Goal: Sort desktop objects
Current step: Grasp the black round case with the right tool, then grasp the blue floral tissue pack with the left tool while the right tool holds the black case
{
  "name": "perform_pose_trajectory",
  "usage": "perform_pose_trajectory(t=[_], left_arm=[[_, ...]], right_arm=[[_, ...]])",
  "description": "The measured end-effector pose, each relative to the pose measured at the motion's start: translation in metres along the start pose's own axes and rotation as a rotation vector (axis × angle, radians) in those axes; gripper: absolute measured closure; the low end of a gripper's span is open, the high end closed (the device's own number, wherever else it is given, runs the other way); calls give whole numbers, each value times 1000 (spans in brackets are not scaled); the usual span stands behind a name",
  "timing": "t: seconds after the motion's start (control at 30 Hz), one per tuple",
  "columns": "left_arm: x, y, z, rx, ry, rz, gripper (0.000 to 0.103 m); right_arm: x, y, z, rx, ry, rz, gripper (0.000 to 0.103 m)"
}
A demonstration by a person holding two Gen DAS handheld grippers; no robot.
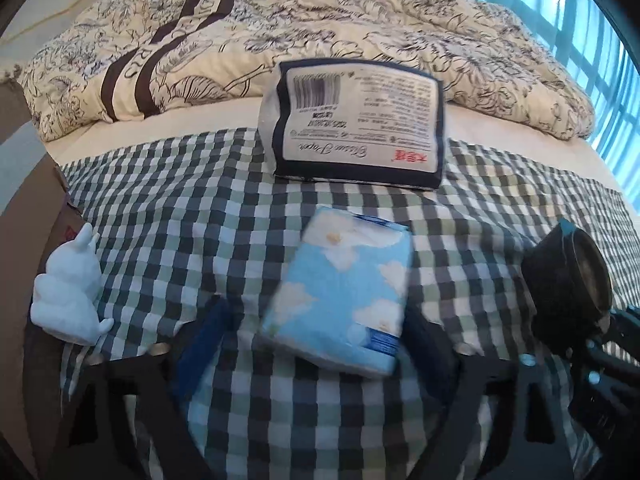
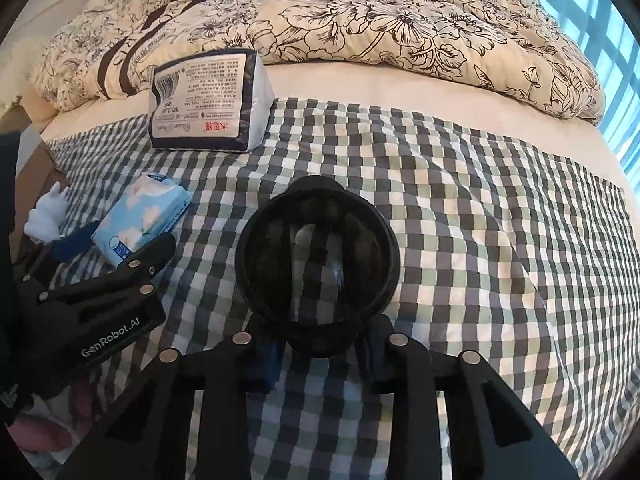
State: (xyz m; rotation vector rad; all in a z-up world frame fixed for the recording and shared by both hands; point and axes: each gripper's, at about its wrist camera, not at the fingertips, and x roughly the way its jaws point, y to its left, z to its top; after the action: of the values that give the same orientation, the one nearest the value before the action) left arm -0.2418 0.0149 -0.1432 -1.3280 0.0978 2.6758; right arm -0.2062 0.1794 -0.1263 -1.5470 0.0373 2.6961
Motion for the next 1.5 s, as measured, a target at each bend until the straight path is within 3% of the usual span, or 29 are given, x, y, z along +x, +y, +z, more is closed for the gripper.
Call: perform_pose_trajectory(t=[0.23, 0.3, 0.33, 0.4, 0.43, 0.5, 0.8, 0.87, 0.97, 1.0, 1.27, 1.5], left_arm=[[-1, -1, 0, 1, 1, 0, 32], [0, -1, 1, 4, 8, -2, 27], [1, 0, 2, 4, 11, -4, 24], [4, 2, 4, -6, 20, 2, 13], [5, 4, 5, -15, 25, -2, 10], [8, 5, 7, -24, 36, -9, 5], [16, -2, 17, 2, 31, 0, 4], [15, -3, 18, 12, 26, -17, 10], [9, -9, 18, 53, 1, -26, 42], [7, -12, 18, 70, -6, -26, 47], [-18, -14, 9, 52, -31, -53, 49], [-47, -6, -3, -1, -27, -26, 49]], right_arm=[[-9, -7, -6, 13, -8, 48, 75], [-11, -8, -9, 6, -4, 61, 75], [-13, -10, -10, 13, -10, 64, 72], [-15, -13, -10, 36, -19, 76, 48], [-17, -14, -10, 48, -24, 81, 46], [-19, -16, -9, 58, -31, 91, 45], [-12, -2, 8, 39, -49, 68, 43], [-12, 0, 12, 36, -60, 63, 44], [-18, 0, 14, 30, -83, 58, 44], [-20, 0, 14, 21, -91, 46, 44], [-38, -4, 11, 18, -118, 57, 44], [-53, -4, 3, 15, -123, 78, 44]])
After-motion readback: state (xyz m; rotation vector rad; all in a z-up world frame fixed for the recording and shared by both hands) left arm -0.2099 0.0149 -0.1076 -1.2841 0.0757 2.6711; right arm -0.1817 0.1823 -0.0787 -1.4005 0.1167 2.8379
